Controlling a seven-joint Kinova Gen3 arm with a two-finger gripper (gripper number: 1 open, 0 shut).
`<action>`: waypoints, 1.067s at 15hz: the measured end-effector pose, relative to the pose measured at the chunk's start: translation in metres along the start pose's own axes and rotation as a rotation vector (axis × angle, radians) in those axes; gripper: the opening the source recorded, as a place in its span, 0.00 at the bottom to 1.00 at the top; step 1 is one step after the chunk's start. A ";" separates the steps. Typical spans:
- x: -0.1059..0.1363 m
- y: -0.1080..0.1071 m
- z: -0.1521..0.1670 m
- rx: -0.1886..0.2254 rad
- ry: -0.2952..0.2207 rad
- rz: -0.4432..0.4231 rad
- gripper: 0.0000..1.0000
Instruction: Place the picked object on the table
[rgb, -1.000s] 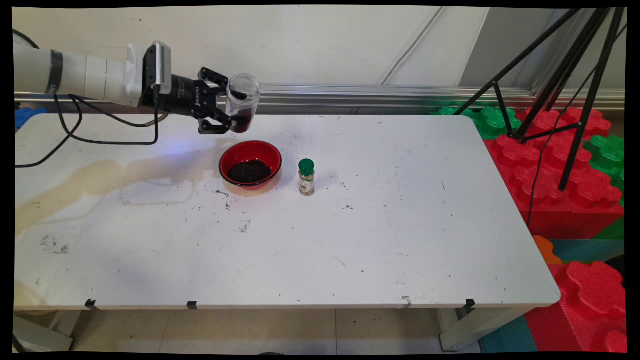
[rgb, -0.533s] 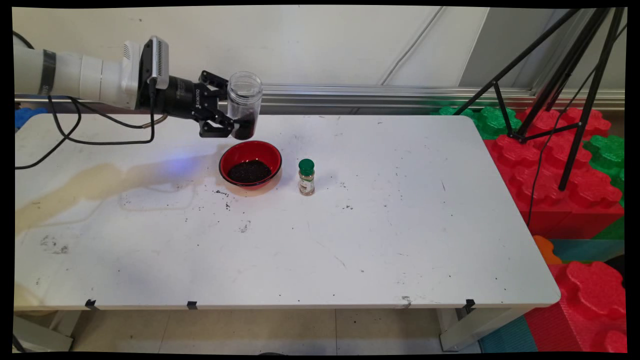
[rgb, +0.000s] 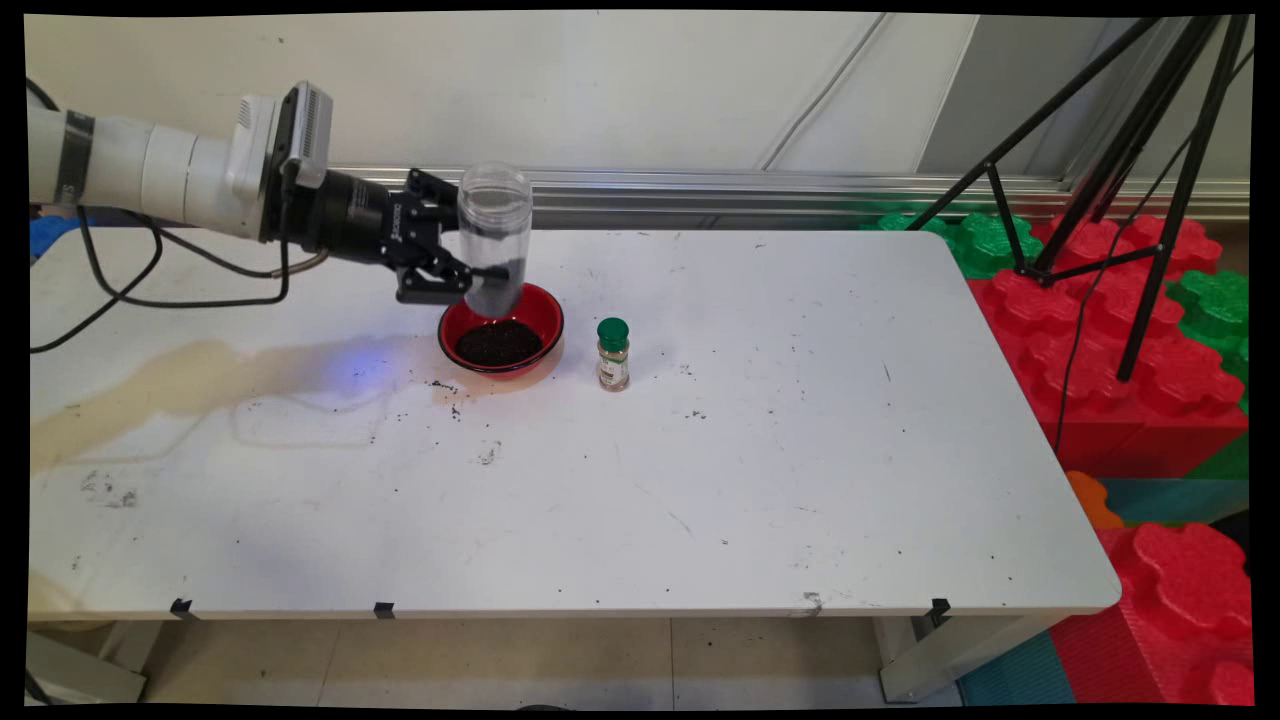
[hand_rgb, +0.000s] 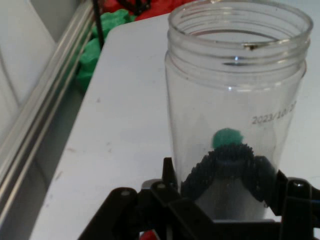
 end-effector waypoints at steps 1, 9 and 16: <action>0.001 0.003 0.000 -0.012 0.004 -0.004 0.00; 0.000 0.032 0.006 -0.116 0.042 -0.008 0.00; -0.013 0.062 0.024 -0.209 0.076 0.000 0.00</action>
